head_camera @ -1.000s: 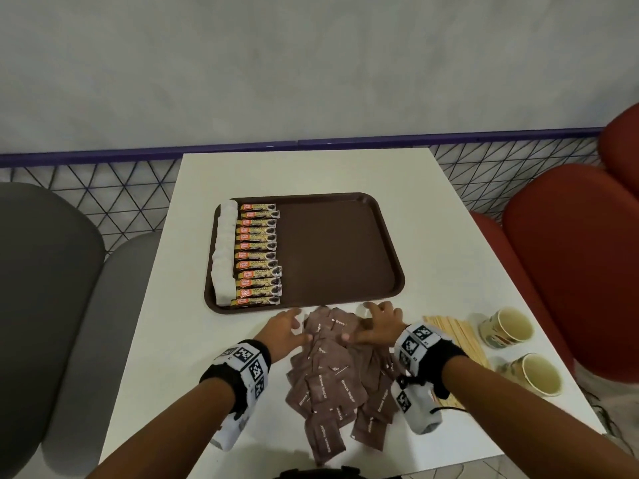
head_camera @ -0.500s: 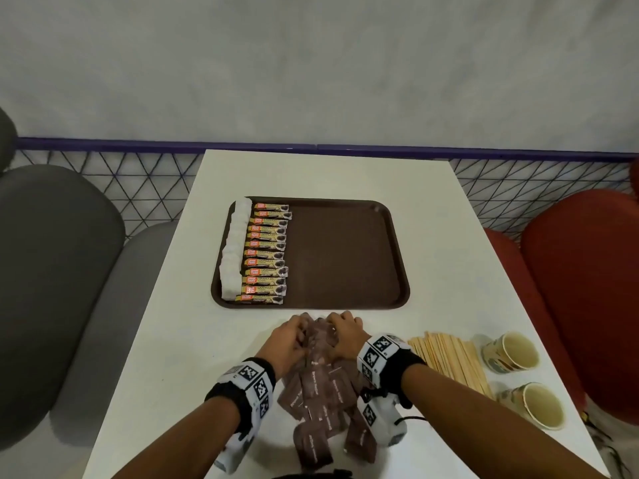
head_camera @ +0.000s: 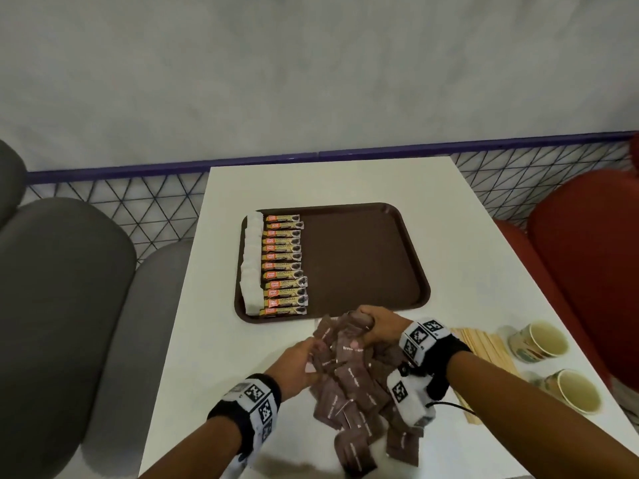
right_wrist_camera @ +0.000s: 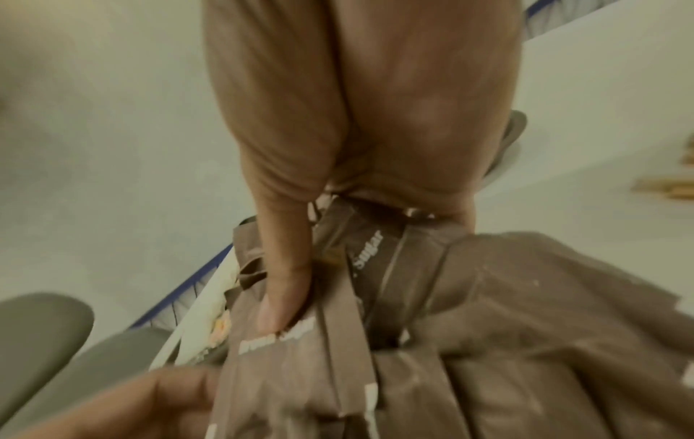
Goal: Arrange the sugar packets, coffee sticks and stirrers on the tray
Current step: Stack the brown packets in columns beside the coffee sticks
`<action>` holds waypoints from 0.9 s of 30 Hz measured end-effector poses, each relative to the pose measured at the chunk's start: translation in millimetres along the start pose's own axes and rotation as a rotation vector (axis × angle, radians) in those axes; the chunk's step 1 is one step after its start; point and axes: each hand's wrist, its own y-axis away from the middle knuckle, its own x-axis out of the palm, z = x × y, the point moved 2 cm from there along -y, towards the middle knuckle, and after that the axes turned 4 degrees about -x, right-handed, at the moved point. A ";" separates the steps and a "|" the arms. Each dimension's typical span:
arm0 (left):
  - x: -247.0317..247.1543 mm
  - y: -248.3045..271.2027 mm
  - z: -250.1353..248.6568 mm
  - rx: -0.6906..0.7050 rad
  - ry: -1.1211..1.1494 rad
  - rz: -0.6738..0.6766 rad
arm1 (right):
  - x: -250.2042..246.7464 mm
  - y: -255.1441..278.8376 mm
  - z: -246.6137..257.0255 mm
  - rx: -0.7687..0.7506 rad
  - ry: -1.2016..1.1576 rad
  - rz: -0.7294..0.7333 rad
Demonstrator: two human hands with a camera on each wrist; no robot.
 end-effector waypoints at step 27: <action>-34.4 -22.5 -64.0 -0.067 1.310 -0.036 | 9.2 -23.0 54.0 -0.106 -0.659 0.015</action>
